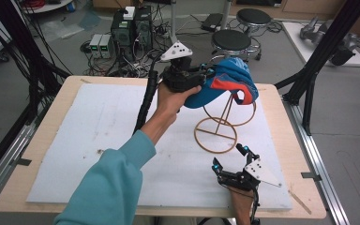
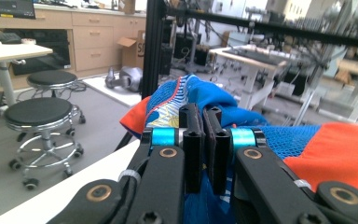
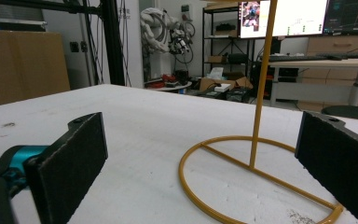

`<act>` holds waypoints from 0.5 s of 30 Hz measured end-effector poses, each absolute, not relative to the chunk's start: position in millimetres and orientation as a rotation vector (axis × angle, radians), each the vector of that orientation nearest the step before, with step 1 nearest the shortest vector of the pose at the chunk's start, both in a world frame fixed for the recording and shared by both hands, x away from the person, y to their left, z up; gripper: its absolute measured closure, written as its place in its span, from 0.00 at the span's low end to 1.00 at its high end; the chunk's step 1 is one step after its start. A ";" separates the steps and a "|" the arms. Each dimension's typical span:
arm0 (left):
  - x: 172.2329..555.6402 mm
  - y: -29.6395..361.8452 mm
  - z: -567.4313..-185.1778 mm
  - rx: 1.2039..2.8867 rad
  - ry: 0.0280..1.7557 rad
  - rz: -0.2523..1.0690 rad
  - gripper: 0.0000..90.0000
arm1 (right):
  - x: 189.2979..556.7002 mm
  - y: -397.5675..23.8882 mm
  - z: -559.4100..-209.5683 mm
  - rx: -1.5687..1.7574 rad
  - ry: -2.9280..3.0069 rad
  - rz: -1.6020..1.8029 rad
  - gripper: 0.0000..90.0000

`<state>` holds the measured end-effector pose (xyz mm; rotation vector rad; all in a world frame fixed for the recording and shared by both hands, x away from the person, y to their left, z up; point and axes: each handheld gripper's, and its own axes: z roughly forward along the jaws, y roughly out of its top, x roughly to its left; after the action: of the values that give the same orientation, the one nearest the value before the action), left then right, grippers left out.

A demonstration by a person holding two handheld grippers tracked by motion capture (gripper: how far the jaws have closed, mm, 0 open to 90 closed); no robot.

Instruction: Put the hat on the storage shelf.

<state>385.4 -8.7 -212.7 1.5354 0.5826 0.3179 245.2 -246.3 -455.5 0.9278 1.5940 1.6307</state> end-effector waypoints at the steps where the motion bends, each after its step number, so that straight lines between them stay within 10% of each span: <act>1: 384.2 -11.4 -209.9 1.519 0.577 0.322 0.97 | 245.1 -246.2 -455.4 0.930 1.593 1.634 0.01; 15: 377.6 -28.9 -193.5 1.527 0.538 0.350 0.97 | 244.7 -246.3 -455.4 0.932 1.601 1.633 0.01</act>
<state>377.6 -28.9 -193.5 1.5270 0.5380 0.3504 244.7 -246.3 -455.4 0.9315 1.6008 1.6327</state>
